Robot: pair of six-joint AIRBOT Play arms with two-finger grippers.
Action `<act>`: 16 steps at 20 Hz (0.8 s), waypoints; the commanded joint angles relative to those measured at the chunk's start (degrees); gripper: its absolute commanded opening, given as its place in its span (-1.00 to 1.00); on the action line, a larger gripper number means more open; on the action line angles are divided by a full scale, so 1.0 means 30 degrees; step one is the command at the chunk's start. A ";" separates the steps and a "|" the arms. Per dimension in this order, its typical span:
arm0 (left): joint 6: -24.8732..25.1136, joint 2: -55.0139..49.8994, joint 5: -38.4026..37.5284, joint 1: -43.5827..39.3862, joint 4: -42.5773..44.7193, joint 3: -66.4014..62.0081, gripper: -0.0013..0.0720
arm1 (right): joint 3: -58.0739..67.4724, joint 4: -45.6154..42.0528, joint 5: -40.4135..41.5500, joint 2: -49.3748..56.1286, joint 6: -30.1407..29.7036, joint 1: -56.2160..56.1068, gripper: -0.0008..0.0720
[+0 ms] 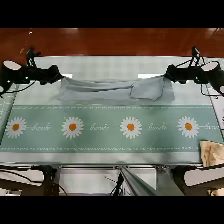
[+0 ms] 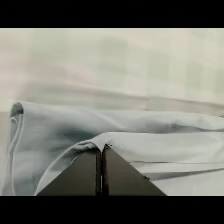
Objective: Fold the shirts.
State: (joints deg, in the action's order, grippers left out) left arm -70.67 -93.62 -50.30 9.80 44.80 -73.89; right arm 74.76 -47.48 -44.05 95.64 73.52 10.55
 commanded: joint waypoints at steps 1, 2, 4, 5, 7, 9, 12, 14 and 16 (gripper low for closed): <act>-0.0809 -0.1668 -0.0466 -0.0044 -0.0007 -0.0415 -0.90 | 0.0168 -0.2098 -0.0772 0.0991 0.0947 0.0022 -0.94; -0.0816 -0.1945 -0.0991 -0.0044 -0.0015 -0.0415 -0.90 | 0.0175 -0.2098 -0.0896 0.1042 0.0889 0.0022 -0.94; -0.0597 -0.2127 -0.1668 0.0087 0.0036 -0.0415 -0.58 | 0.0175 -0.2164 -0.0787 0.0707 0.0350 0.0189 -0.27; -0.0597 -0.2055 -0.1880 0.0262 0.0073 -0.0437 -0.21 | 0.0175 -0.2229 -0.0860 0.0321 -0.0175 0.0459 0.18; -0.0612 -0.1785 -0.2703 0.0940 0.0066 -0.0481 0.13 | 0.0175 -0.3126 -0.1304 -0.0787 -0.0794 0.1370 0.34; -0.0605 -0.1588 -0.4313 0.1661 0.0066 -0.0823 0.13 | 0.0175 -0.5676 -0.2062 -0.1770 -0.0452 0.2397 0.43; -0.0597 -0.0954 -0.6076 0.1996 0.0066 -0.0962 0.02 | 0.0175 -0.5850 -0.4663 -0.1413 -0.0182 0.3963 0.67; -0.0270 -0.0240 -0.6703 0.1756 0.0066 -0.0962 0.01 | 0.0168 -0.4044 -0.6426 -0.0291 -0.0925 0.4532 0.67; -0.0087 0.0539 -0.6732 0.1479 0.0058 -0.0991 0.01 | 0.0175 -0.1785 -0.7570 0.0962 -0.1486 0.4532 0.68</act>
State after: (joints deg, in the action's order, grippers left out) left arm -71.85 -94.61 -67.72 14.68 44.97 -76.66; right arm 75.26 -59.64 -59.66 94.91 71.35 22.52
